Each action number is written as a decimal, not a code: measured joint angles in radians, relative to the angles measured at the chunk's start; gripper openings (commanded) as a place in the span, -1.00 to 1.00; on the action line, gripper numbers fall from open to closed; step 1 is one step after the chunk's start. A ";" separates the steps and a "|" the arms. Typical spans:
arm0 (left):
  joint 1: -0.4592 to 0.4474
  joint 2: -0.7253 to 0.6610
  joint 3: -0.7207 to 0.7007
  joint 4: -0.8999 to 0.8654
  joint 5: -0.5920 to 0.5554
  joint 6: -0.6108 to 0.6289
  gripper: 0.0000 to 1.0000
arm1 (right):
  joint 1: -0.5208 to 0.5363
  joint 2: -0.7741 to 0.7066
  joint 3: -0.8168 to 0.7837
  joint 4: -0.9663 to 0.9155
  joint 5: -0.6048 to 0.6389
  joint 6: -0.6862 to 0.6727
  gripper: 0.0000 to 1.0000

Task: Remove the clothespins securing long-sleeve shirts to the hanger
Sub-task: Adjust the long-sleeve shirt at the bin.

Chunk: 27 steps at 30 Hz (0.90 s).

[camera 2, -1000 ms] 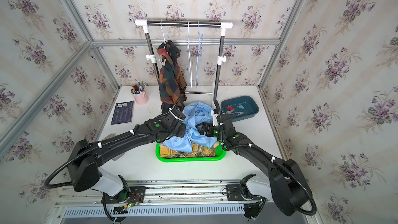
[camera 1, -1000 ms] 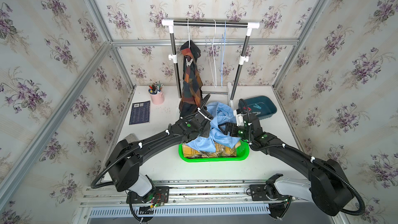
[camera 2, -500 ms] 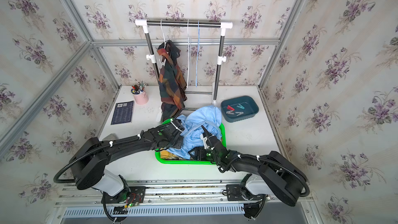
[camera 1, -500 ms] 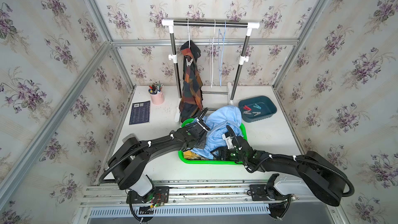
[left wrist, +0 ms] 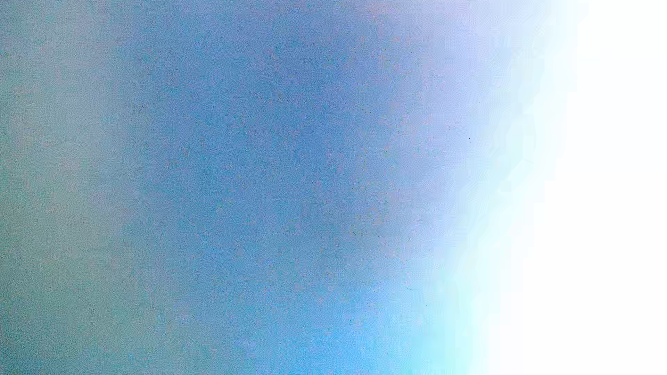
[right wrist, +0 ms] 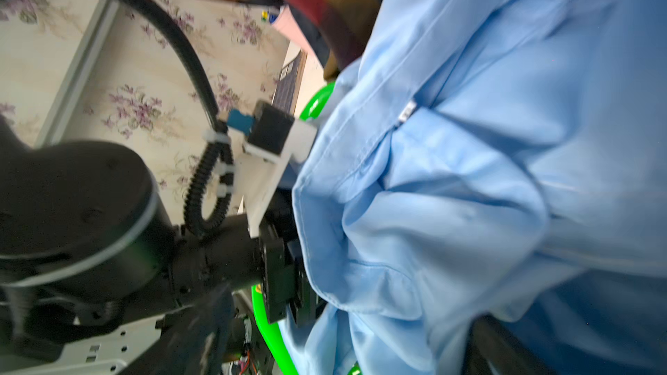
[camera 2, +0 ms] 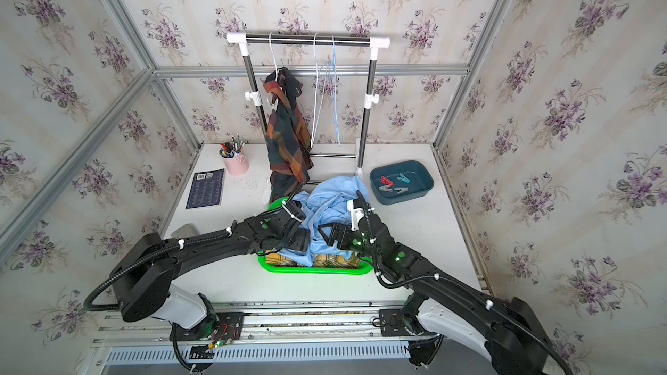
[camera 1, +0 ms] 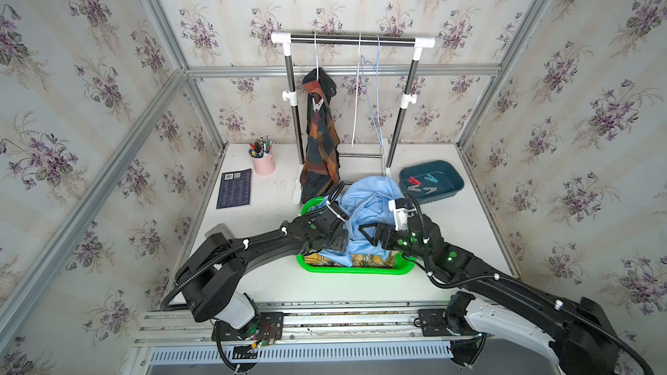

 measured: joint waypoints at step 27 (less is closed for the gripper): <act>0.000 -0.394 0.024 -0.126 0.221 0.117 0.99 | -0.477 0.750 0.443 0.167 -0.419 -0.211 0.55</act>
